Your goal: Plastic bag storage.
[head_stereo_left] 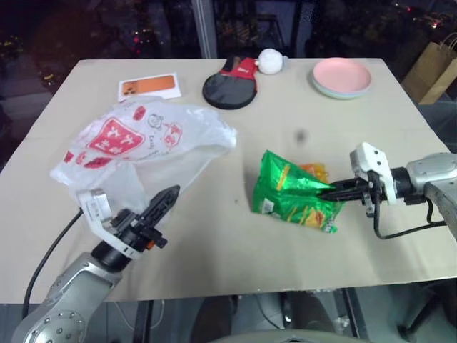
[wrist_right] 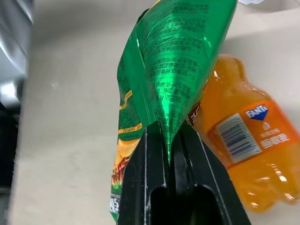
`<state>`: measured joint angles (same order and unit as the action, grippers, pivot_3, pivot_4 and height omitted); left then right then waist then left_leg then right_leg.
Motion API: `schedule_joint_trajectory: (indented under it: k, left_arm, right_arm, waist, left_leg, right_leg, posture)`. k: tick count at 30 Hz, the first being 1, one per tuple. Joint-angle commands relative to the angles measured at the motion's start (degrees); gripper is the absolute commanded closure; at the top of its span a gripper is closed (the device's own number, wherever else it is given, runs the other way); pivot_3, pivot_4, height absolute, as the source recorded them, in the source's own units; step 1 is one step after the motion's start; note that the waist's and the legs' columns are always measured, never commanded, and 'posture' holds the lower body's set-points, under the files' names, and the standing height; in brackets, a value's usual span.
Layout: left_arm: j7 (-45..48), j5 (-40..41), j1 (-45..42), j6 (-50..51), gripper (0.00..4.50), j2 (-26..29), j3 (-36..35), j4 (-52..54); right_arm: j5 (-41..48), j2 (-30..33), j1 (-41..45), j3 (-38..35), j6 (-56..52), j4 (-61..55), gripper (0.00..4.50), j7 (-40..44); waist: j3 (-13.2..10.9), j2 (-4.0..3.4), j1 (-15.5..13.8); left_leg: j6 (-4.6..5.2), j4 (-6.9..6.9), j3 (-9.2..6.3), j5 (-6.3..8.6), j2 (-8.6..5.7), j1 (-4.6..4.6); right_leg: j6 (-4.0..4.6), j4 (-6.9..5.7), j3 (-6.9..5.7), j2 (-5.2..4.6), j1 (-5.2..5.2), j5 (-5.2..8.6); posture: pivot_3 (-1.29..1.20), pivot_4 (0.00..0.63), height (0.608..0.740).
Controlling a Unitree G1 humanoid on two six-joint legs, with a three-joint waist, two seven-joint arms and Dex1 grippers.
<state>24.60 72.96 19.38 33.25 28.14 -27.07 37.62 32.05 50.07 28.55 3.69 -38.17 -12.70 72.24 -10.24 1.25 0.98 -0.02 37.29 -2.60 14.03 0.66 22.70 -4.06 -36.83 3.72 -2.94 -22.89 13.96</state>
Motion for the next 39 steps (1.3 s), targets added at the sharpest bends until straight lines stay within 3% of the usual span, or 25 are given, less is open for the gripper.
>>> schedule_joint_trajectory:
  k: [1,5,10,16,23,28,32,39]
  left_arm:
    - [0.48,4.41,0.11,-1.30,4.50,1.26,-2.56,3.27]
    - [-0.49,8.46,0.66,-3.27,4.50,-0.12,-3.75,4.21]
    - [-1.34,11.64,1.64,-5.34,4.50,-1.70,-3.79,5.41]
    - [-1.11,8.39,3.93,-6.78,4.50,-3.98,0.10,8.21]
    - [-0.62,2.35,3.66,-8.58,4.50,-5.52,4.52,7.57]
    - [0.93,2.09,-0.76,-7.49,4.50,-4.36,8.39,6.74]
    - [2.40,2.79,-3.88,-5.97,4.50,-2.86,11.60,6.52]
    - [9.20,4.46,2.32,-3.12,4.50,2.62,10.86,7.39]
  right_arm:
    - [13.03,-6.24,8.59,-6.79,-12.28,-3.60,4.45,-8.82]
    - [30.69,-20.57,15.29,-12.23,-37.40,4.85,4.45,-28.09]
    - [29.54,-27.60,20.72,-12.60,-53.61,18.29,4.45,-39.77]
    - [40.03,-26.48,24.01,-5.09,-54.33,29.01,4.45,-41.33]
    - [48.83,-23.05,25.62,2.87,-54.33,32.17,4.45,-37.02]
    - [46.46,-23.25,26.05,6.52,-54.33,34.04,4.45,-33.96]
    - [41.09,-25.78,28.04,5.33,-54.33,40.35,4.45,-33.50]
    - [31.49,-27.35,31.96,0.30,-52.78,50.85,4.45,-30.87]
  waist:
    - [-0.02,-0.03,0.44]
    - [0.09,0.14,0.76]
    - [0.06,0.09,0.08]
    - [0.04,0.05,0.27]
    - [0.02,0.01,0.99]
    - [0.03,0.02,1.24]
    - [0.03,0.01,1.40]
    - [0.00,-0.03,1.46]
  left_leg:
    - [0.00,0.00,0.03,0.00,0.04,0.00]
    - [0.00,-0.01,-0.12,0.00,0.06,0.01]
    - [0.00,-0.01,-0.16,0.00,-0.14,0.16]
    - [0.00,-0.03,-0.19,0.00,-0.17,0.23]
    - [0.01,-0.06,-0.20,0.00,-0.07,0.23]
    - [0.01,-0.04,-0.19,0.00,-0.06,0.21]
    - [0.01,-0.03,-0.20,0.00,-0.04,0.22]
    - [0.01,-0.08,-0.18,0.00,-0.04,0.25]
  right_leg:
    - [0.01,-0.02,0.03,0.03,-0.04,-0.01]
    - [0.02,-0.09,-0.03,0.09,-0.05,-0.02]
    - [0.04,-0.05,-0.12,-0.13,-0.08,-0.02]
    - [0.02,-0.02,-0.18,-0.14,-0.12,-0.03]
    - [0.01,-0.03,-0.18,0.01,-0.12,-0.02]
    - [0.00,-0.03,-0.17,0.04,-0.11,-0.02]
    - [-0.01,-0.04,-0.17,0.07,-0.12,-0.03]
    - [0.00,-0.02,-0.14,0.06,-0.18,-0.03]
  posture:
    - [0.00,0.150,0.740]
    - [0.00,0.150,0.740]
    - [0.00,0.150,0.740]
    - [0.00,0.150,0.740]
    - [0.00,0.150,0.740]
    - [0.00,0.150,0.740]
    - [0.00,0.150,0.740]
    - [0.00,0.150,0.740]
